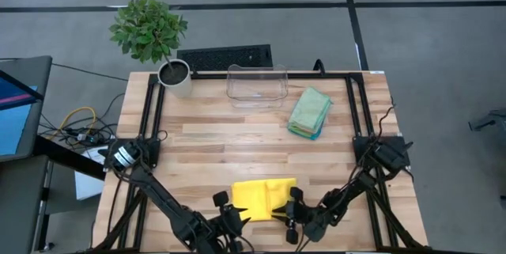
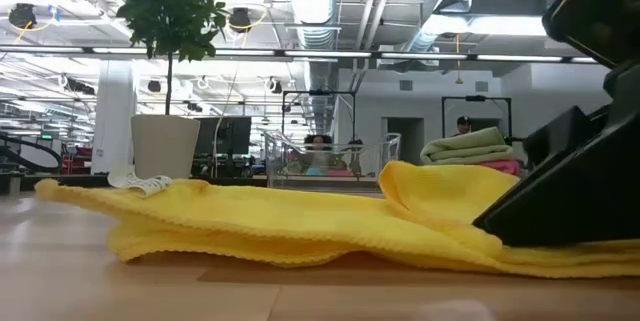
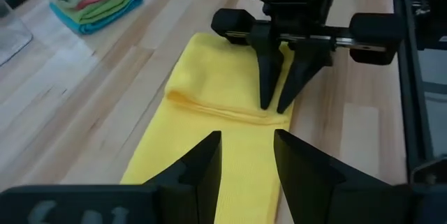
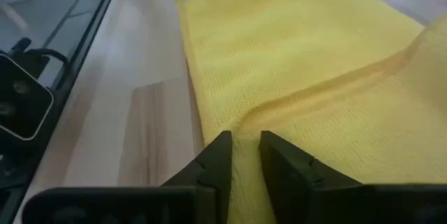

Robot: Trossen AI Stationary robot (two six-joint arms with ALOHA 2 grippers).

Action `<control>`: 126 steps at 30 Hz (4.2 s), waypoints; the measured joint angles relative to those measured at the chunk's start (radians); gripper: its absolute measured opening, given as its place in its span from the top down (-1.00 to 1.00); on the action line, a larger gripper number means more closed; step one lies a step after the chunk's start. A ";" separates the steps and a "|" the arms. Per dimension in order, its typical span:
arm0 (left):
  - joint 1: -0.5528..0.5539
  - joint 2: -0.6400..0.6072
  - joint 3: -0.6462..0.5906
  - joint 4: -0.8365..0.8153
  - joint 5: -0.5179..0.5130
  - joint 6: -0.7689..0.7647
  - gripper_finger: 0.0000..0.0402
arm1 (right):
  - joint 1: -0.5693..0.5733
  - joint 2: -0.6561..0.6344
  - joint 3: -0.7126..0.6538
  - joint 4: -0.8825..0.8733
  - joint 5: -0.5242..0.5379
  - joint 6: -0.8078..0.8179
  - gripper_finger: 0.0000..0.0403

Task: Fold microfiber towels
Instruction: Fold the yellow microfiber towel

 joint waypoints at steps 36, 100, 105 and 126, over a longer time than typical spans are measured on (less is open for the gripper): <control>0.049 -0.049 -0.061 -0.374 0.214 -0.506 0.29 | -0.196 -0.303 -0.045 -0.108 -0.152 -0.311 0.50; 0.458 -0.285 -0.369 0.425 0.849 -0.172 0.98 | -0.204 -0.138 -0.042 -0.162 -0.205 -0.067 0.50; 0.470 -0.285 -0.369 0.456 0.828 -0.197 0.98 | -0.209 -0.138 -0.042 -0.164 -0.208 -0.066 0.50; 0.499 -0.226 -0.368 0.584 0.789 -0.198 0.98 | -0.039 -0.261 -0.042 -0.596 0.008 0.280 0.50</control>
